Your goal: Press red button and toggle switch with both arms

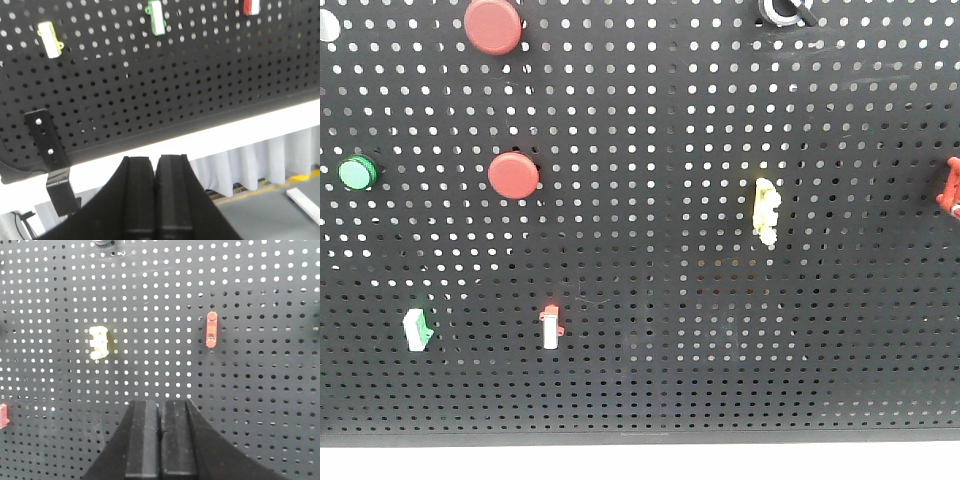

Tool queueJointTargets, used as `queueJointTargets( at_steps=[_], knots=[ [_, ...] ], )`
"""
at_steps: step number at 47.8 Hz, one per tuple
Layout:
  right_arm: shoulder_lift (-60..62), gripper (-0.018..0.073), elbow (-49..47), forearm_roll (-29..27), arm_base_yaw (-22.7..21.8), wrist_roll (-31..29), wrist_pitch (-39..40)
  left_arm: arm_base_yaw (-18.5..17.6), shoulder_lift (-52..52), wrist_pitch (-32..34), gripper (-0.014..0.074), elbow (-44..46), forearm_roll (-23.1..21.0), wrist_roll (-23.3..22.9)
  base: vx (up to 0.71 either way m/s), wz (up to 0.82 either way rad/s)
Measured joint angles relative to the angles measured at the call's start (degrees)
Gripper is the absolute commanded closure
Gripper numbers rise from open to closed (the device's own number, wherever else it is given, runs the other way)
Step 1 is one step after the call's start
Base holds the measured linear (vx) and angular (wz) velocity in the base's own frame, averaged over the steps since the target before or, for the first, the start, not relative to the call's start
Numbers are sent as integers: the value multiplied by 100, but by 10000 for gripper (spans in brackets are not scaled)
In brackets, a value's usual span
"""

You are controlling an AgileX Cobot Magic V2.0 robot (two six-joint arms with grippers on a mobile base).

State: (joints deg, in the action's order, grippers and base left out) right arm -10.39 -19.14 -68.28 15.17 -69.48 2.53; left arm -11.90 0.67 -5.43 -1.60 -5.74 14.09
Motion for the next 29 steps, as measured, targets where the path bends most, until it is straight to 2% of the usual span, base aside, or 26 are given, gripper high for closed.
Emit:
queueJointTargets(
  at_steps=[29],
  knots=[
    [0,562,0,0,0,0,0,0,0,0,594,0,4,-17,0,0]
  ],
)
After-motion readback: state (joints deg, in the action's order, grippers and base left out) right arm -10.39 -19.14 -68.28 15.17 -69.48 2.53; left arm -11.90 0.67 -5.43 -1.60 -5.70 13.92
